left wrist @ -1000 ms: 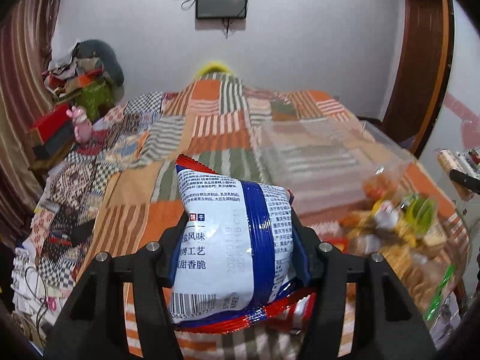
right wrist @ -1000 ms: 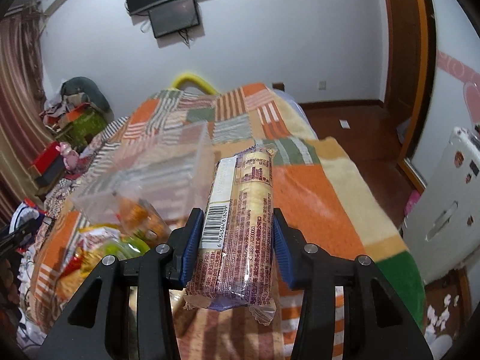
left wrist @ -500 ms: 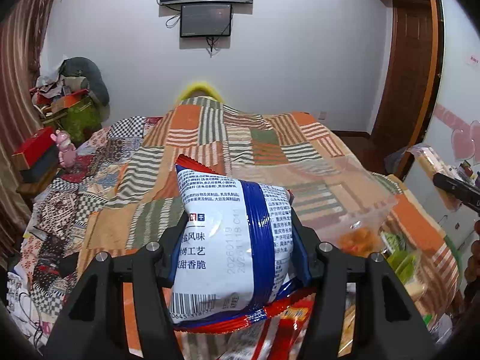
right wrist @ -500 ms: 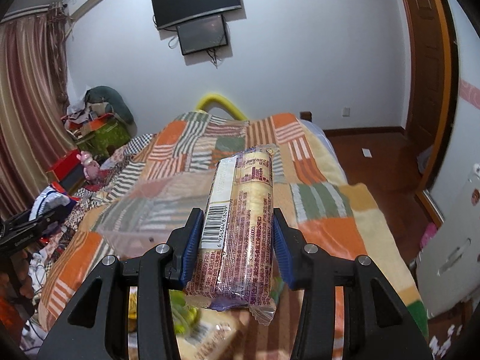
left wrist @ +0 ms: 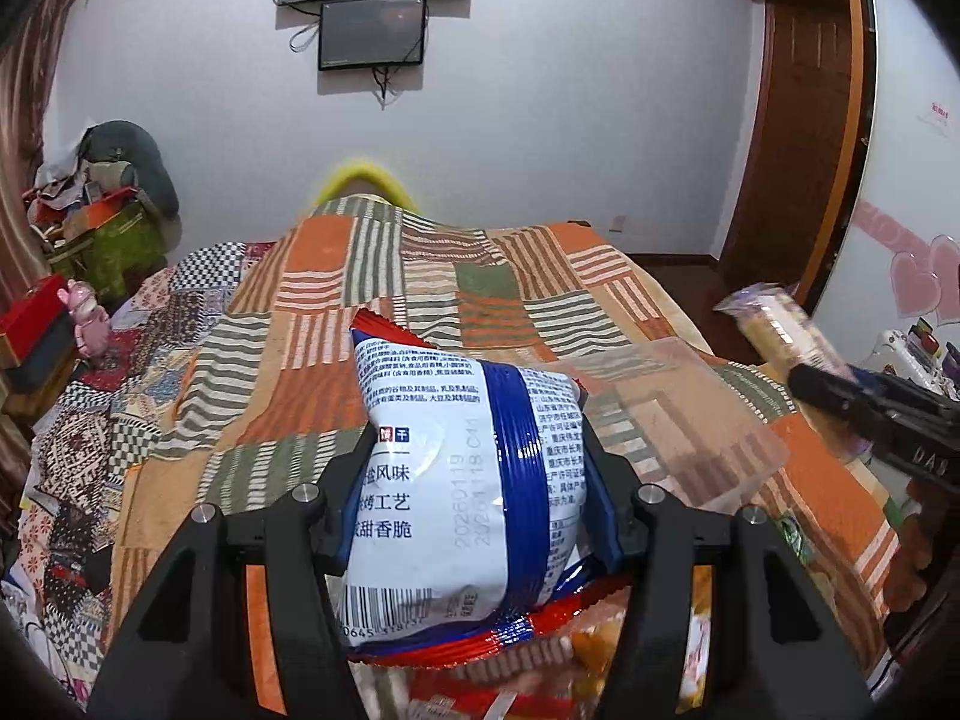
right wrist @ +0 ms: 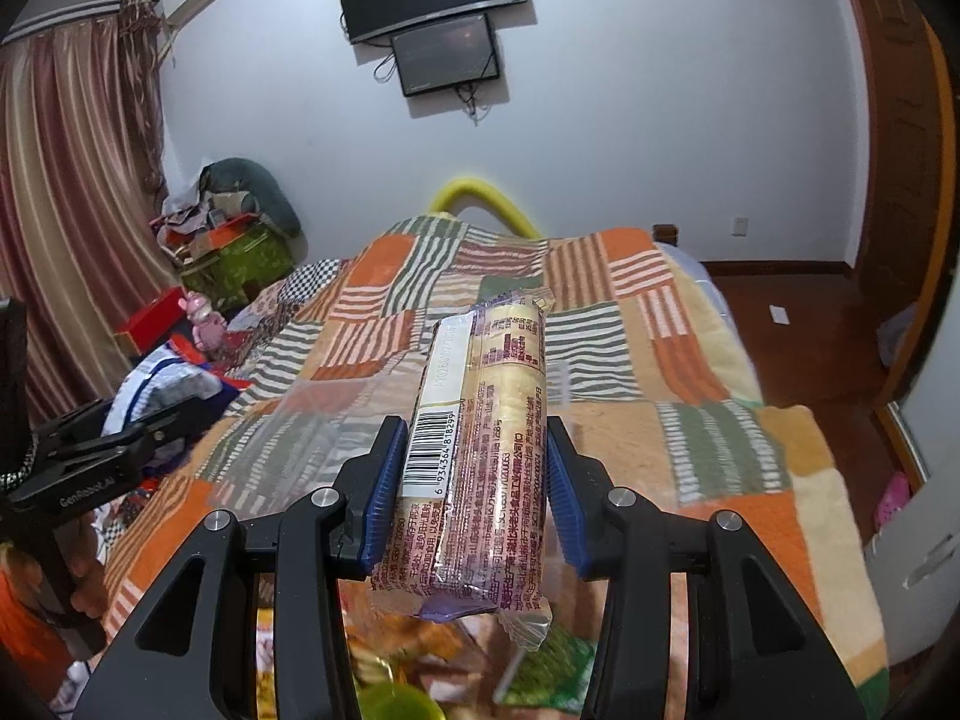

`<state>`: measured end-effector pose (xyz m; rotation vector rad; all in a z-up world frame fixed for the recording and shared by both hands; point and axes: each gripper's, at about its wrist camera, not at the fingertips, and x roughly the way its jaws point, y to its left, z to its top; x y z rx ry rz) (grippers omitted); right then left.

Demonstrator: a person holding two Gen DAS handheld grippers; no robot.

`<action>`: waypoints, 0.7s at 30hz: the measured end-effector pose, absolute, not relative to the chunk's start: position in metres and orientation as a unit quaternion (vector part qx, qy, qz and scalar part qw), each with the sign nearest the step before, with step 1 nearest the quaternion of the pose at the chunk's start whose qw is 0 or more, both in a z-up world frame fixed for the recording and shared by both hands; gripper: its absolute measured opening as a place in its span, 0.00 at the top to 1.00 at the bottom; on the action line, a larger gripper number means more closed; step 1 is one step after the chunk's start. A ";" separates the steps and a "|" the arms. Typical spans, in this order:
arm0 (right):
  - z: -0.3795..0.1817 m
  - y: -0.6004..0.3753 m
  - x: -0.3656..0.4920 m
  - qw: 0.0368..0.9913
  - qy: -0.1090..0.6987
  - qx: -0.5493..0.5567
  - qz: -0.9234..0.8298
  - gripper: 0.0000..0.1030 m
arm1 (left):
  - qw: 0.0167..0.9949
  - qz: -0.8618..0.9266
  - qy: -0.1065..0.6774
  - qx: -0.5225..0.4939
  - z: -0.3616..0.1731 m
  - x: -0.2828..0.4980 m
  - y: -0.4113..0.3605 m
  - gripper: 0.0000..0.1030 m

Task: Organize snacks
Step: 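Put chip bag in clear box with left tool while right tool drops wafer roll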

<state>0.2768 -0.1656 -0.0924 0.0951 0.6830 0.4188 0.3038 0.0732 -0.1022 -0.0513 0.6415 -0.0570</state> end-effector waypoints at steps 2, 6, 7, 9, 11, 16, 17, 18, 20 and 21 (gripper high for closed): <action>-0.096 -0.159 0.284 0.917 0.338 0.040 0.209 0.60 | 0.946 -0.031 0.321 -0.023 -0.106 0.312 0.070 0.44; -0.105 -0.149 0.297 0.908 0.357 0.026 0.217 0.60 | 0.939 -0.037 0.342 -0.022 -0.117 0.333 0.064 0.44; -0.107 -0.147 0.300 0.906 0.362 0.020 0.218 0.60 | 0.936 -0.039 0.348 -0.023 -0.121 0.337 0.064 0.44; -0.111 -0.143 0.305 0.902 0.371 0.010 0.220 0.60 | 0.930 -0.042 0.364 -0.024 -0.129 0.347 0.062 0.44; -0.115 -0.140 0.311 0.897 0.381 -0.001 0.222 0.60 | 0.924 -0.050 0.378 -0.023 -0.137 0.355 0.060 0.44; -0.127 -0.133 0.321 0.883 0.410 -0.022 0.229 0.60 | 0.915 -0.059 0.398 -0.013 -0.151 0.369 0.050 0.44; -0.128 -0.132 0.323 0.880 0.414 -0.026 0.231 0.60 | 0.914 -0.060 0.401 -0.011 -0.154 0.371 0.049 0.44; -0.129 -0.130 0.325 0.878 0.417 -0.030 0.231 0.60 | 0.913 -0.061 0.404 -0.009 -0.156 0.374 0.047 0.44; -0.133 -0.126 0.329 0.874 0.426 -0.038 0.232 0.60 | 0.909 -0.062 0.412 -0.009 -0.161 0.378 0.046 0.44; -0.135 -0.126 0.330 0.872 0.429 -0.039 0.232 0.60 | 0.908 -0.063 0.415 -0.010 -0.162 0.379 0.046 0.44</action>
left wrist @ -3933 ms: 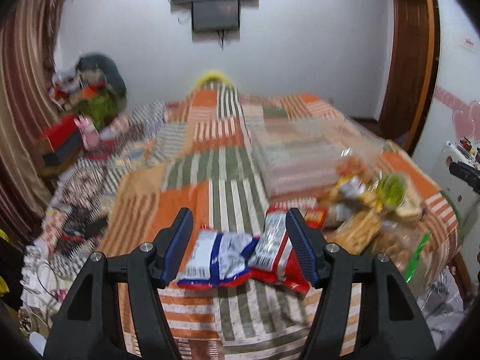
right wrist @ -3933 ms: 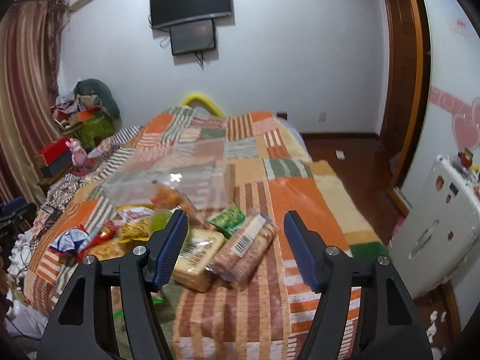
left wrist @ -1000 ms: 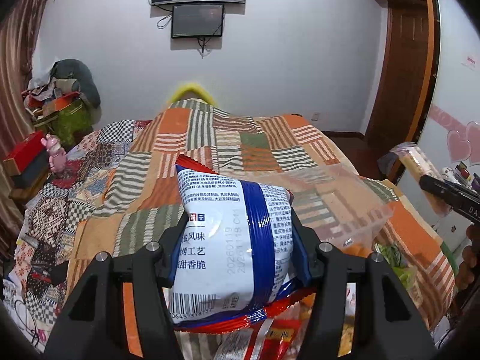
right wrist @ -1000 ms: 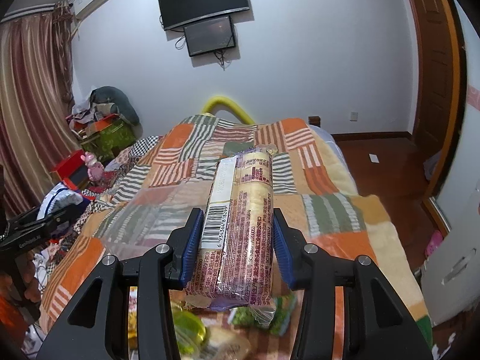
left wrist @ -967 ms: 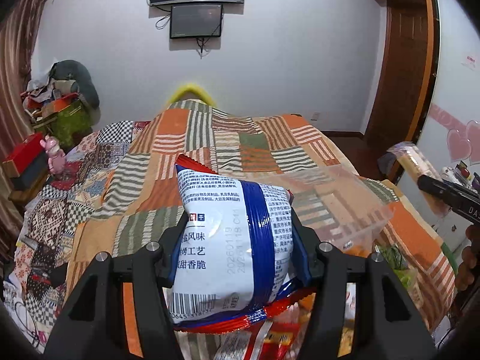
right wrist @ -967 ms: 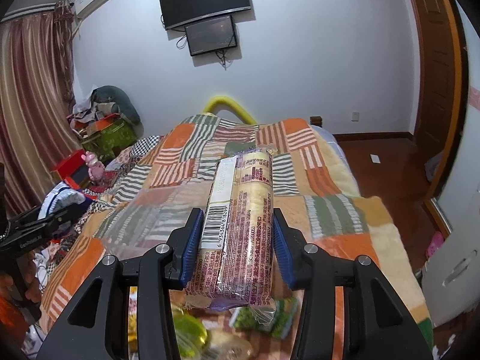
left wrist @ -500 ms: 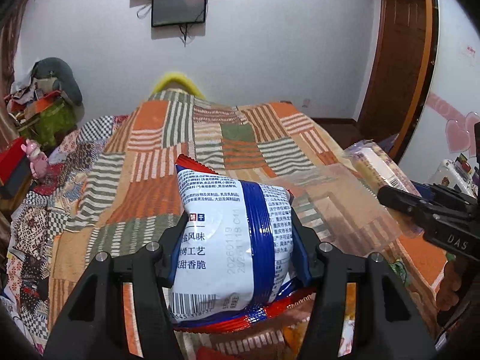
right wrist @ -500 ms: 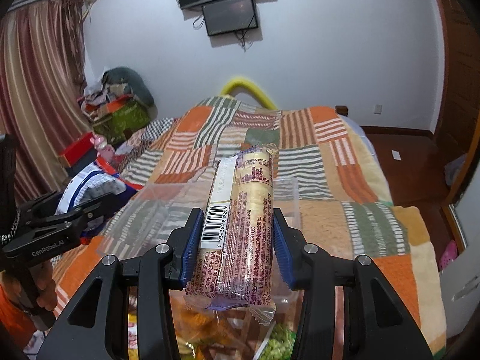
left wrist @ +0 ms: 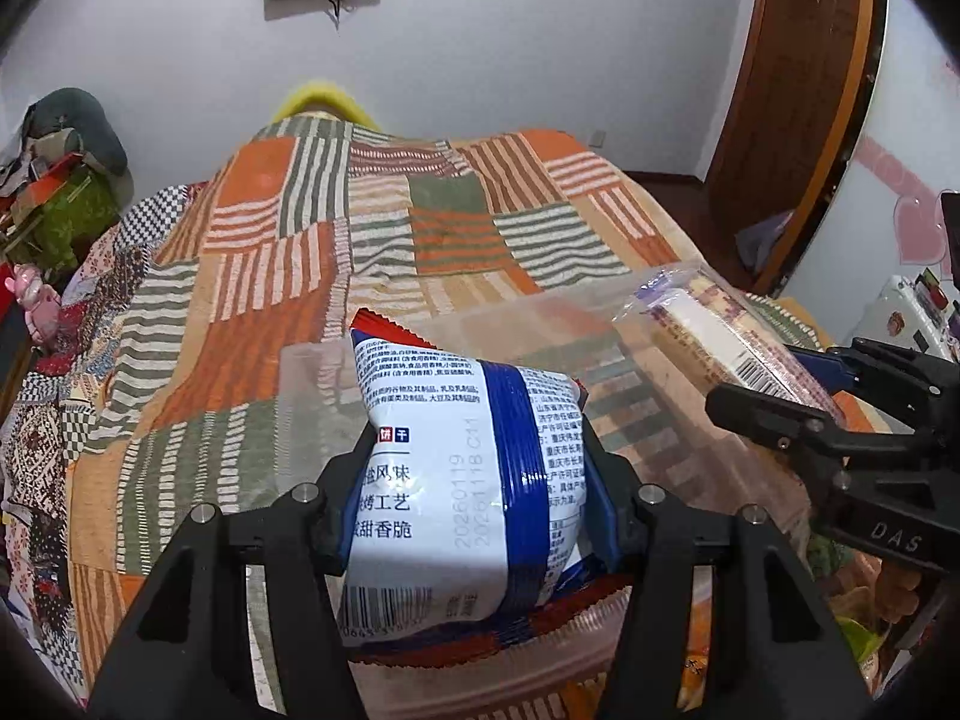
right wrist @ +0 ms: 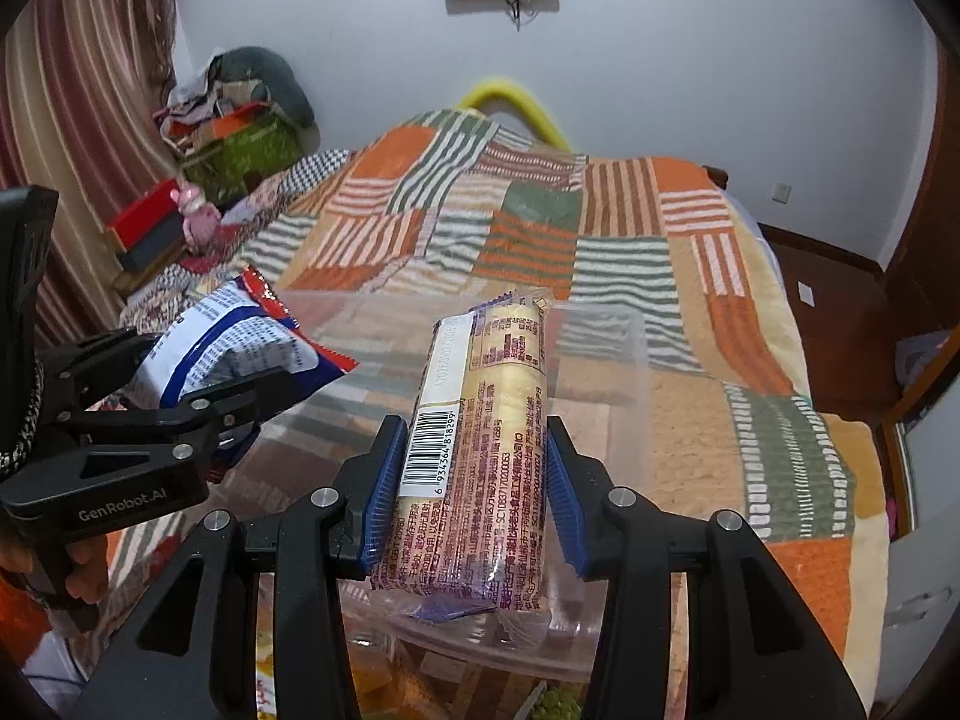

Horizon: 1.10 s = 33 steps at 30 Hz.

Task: Organize snacks
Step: 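Put chip bag in clear box with left tool while right tool drops wafer roll, then grasp red snack bag with left tool while right tool grasps square cake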

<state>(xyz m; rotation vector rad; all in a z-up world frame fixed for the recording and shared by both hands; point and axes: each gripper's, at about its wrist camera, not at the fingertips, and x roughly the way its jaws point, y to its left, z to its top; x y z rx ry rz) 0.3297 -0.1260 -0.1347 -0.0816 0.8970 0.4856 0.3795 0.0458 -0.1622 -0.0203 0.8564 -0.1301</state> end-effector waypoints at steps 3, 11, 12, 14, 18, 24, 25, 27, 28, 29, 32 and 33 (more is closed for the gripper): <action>-0.137 -0.125 0.331 0.869 0.434 -0.042 0.234 0.59 | 0.904 -0.063 0.423 -0.009 -0.166 0.381 0.045 0.44; -0.127 -0.122 0.327 0.876 0.420 -0.065 0.228 0.50 | 0.910 -0.058 0.409 -0.011 -0.154 0.369 0.048 0.43; -0.124 -0.124 0.324 0.878 0.416 -0.065 0.227 0.47 | 0.912 -0.059 0.405 -0.011 -0.150 0.366 0.048 0.43; -0.118 -0.126 0.320 0.882 0.408 -0.065 0.225 0.45 | 0.917 -0.060 0.394 -0.009 -0.140 0.359 0.048 0.42; -0.103 -0.131 0.310 0.890 0.393 -0.063 0.224 0.44 | 0.927 -0.060 0.370 0.002 -0.117 0.339 0.048 0.37; -0.080 -0.139 0.286 0.902 0.366 -0.063 0.221 0.38 | 0.936 -0.061 0.347 0.004 -0.091 0.306 0.052 0.31; -0.077 -0.140 0.283 0.903 0.363 -0.062 0.221 0.38 | 0.937 -0.059 0.345 0.005 -0.089 0.301 0.053 0.30; -0.071 -0.144 0.273 0.906 0.357 -0.062 0.220 0.38 | 0.937 -0.058 0.344 0.008 -0.085 0.290 0.055 0.28; -0.069 -0.146 0.269 0.907 0.354 -0.062 0.218 0.38 | 0.937 -0.057 0.344 0.010 -0.084 0.283 0.057 0.27; -0.067 -0.146 0.266 0.908 0.352 -0.062 0.217 0.38 | 0.937 -0.055 0.345 0.012 -0.083 0.279 0.058 0.27; -0.063 -0.153 0.253 0.910 0.349 -0.057 0.214 0.37 | 0.936 -0.050 0.348 0.017 -0.083 0.261 0.064 0.25; -0.062 -0.155 0.249 0.911 0.349 -0.056 0.212 0.37 | 0.936 -0.049 0.349 0.017 -0.084 0.254 0.067 0.24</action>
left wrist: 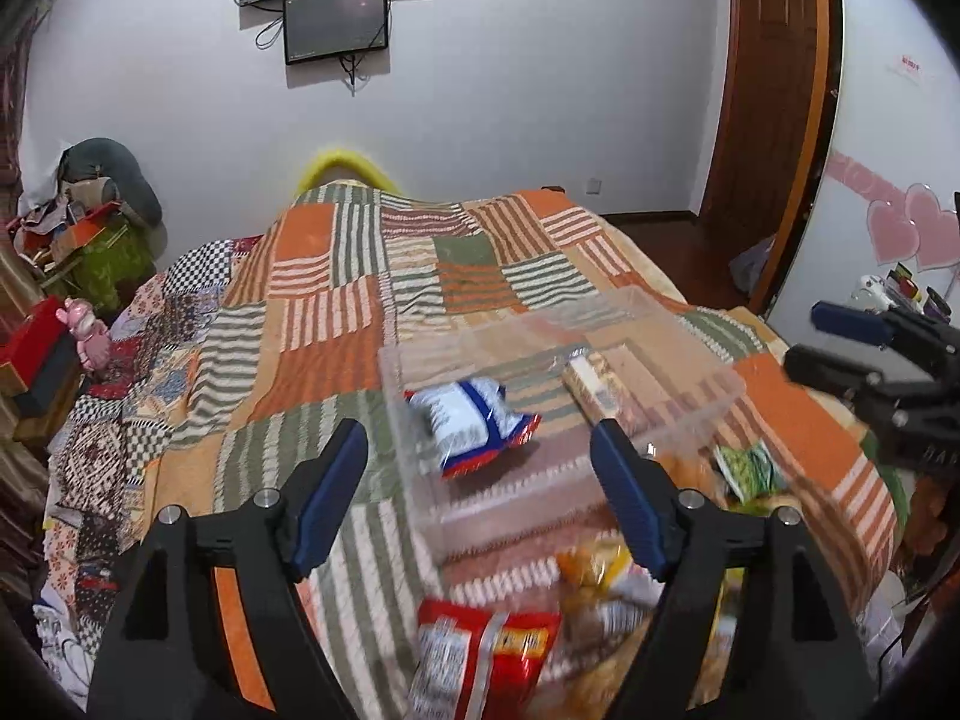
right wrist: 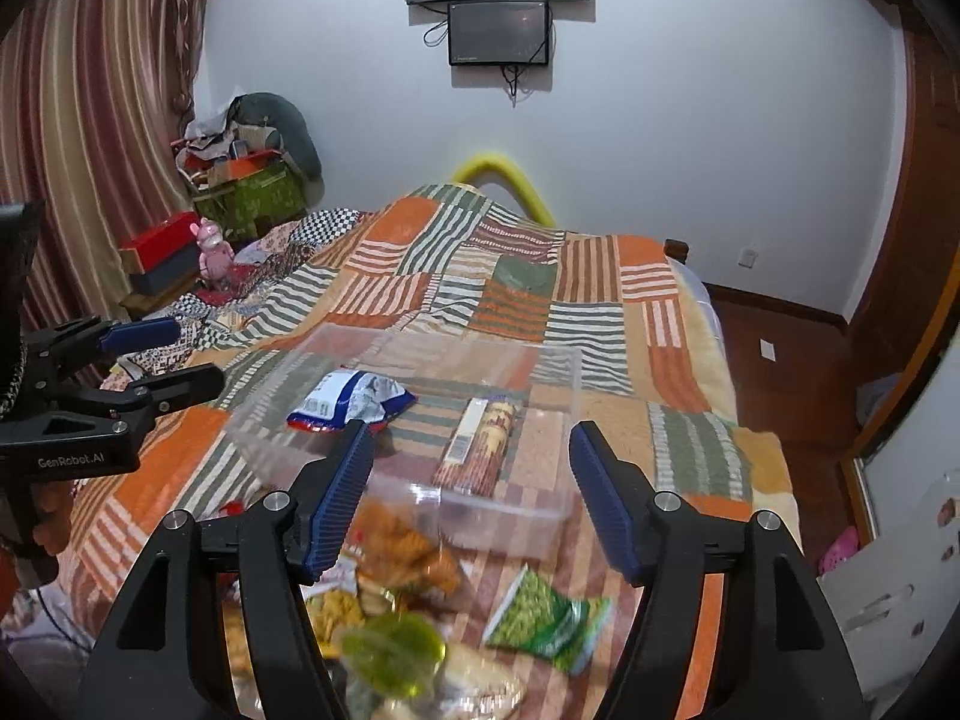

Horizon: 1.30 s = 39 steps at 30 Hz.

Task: Organize snacks
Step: 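Grasp red snack bag with left tool while right tool grasps square cake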

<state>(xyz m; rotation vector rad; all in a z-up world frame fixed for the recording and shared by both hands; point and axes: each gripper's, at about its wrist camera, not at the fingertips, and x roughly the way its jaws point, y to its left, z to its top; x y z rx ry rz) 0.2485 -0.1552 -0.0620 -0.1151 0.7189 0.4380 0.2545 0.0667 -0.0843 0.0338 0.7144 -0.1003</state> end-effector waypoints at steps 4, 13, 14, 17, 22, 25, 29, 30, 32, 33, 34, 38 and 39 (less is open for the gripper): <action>-0.063 -0.161 0.233 0.913 0.349 -0.057 0.204 0.37 | 0.932 -0.041 0.360 0.018 -0.091 0.231 0.076 0.22; -0.085 -0.175 0.195 0.904 0.378 -0.060 0.191 0.29 | 0.916 -0.037 0.399 -0.002 -0.125 0.193 0.093 0.21; -0.088 -0.175 0.192 0.902 0.384 -0.057 0.191 0.29 | 0.913 -0.036 0.406 -0.007 -0.131 0.191 0.095 0.21; -0.099 -0.178 0.185 0.895 0.401 -0.047 0.190 0.29 | 0.902 -0.038 0.429 -0.018 -0.153 0.182 0.098 0.21; -0.120 -0.181 0.180 0.880 0.434 -0.024 0.192 0.28 | 0.880 -0.043 0.471 -0.034 -0.190 0.172 0.099 0.21; -0.132 -0.179 0.179 0.871 0.452 -0.017 0.192 0.28 | 0.872 -0.050 0.485 -0.038 -0.204 0.170 0.095 0.21; -0.145 -0.178 0.180 0.862 0.470 -0.012 0.189 0.27 | 0.865 -0.048 0.497 -0.040 -0.218 0.175 0.093 0.21; -0.148 -0.178 0.182 0.860 0.474 -0.011 0.189 0.27 | 0.865 -0.048 0.498 -0.042 -0.220 0.177 0.094 0.21; -0.156 -0.177 0.184 0.854 0.484 -0.006 0.189 0.27 | 0.864 -0.048 0.499 -0.046 -0.224 0.180 0.094 0.21; -0.158 -0.176 0.185 0.851 0.489 -0.006 0.189 0.27 | 0.863 -0.050 0.500 -0.047 -0.226 0.183 0.094 0.21; -0.162 -0.176 0.188 0.850 0.493 -0.008 0.186 0.27 | 0.863 -0.051 0.501 -0.049 -0.228 0.185 0.094 0.21; -0.173 -0.174 0.192 0.840 0.509 -0.006 0.188 0.27 | 0.863 -0.059 0.498 -0.059 -0.234 0.193 0.094 0.21; -0.174 -0.173 0.192 0.840 0.509 -0.008 0.187 0.26 | 0.863 -0.061 0.498 -0.062 -0.235 0.195 0.094 0.20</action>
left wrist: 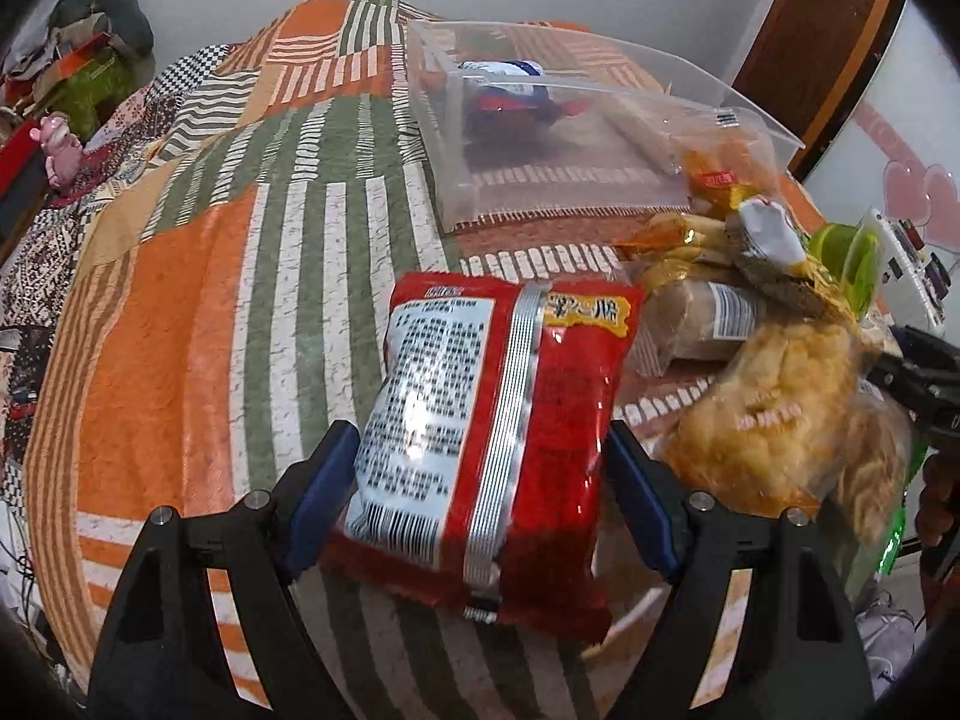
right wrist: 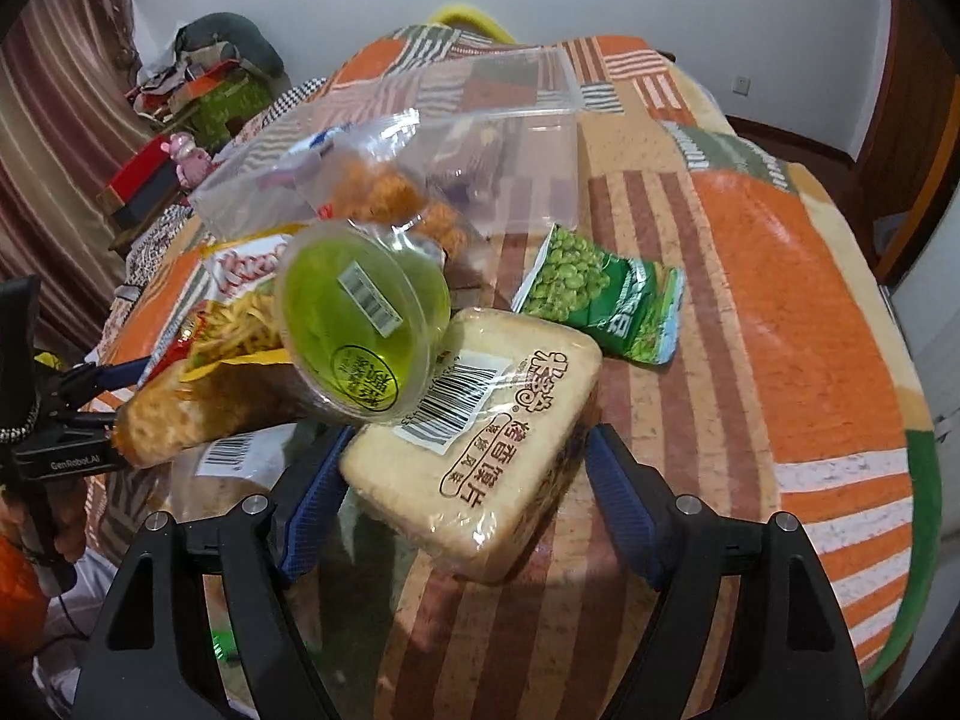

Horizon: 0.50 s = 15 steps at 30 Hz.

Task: Organize snacks
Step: 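Grasp red snack bag with left tool while right tool grasps square cake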

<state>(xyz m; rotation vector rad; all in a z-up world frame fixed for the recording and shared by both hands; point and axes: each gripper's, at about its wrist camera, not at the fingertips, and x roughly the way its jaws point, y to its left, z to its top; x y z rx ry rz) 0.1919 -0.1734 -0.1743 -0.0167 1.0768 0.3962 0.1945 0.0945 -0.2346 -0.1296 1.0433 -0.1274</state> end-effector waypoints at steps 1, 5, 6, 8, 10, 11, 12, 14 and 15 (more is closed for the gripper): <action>-0.174 -0.173 0.191 0.841 0.507 -0.010 0.187 0.26 | 0.862 -0.063 0.498 -0.066 -0.235 0.197 0.095 0.20; -0.172 -0.175 0.188 0.843 0.503 -0.015 0.191 0.26 | 0.861 -0.071 0.497 -0.080 -0.238 0.200 0.099 0.20; -0.172 -0.177 0.187 0.842 0.503 -0.015 0.194 0.28 | 0.862 -0.073 0.496 -0.081 -0.238 0.200 0.100 0.20; -0.170 -0.180 0.188 0.841 0.503 -0.016 0.197 0.28 | 0.863 -0.074 0.493 -0.080 -0.237 0.200 0.101 0.23; -0.168 -0.186 0.186 0.844 0.501 -0.018 0.192 0.30 | 0.864 -0.075 0.492 -0.081 -0.236 0.199 0.103 0.27; -0.167 -0.191 0.184 0.845 0.500 -0.018 0.188 0.31 | 0.864 -0.073 0.491 -0.082 -0.235 0.199 0.104 0.30; -0.166 -0.197 0.183 0.846 0.501 -0.015 0.183 0.34 | 0.865 -0.070 0.490 -0.082 -0.235 0.200 0.107 0.30; -0.165 -0.206 0.186 0.847 0.503 -0.010 0.172 0.39 | 0.866 -0.059 0.490 -0.080 -0.236 0.200 0.112 0.30; -0.164 -0.213 0.186 0.849 0.503 -0.006 0.163 0.39 | 0.866 -0.055 0.490 -0.079 -0.236 0.200 0.112 0.31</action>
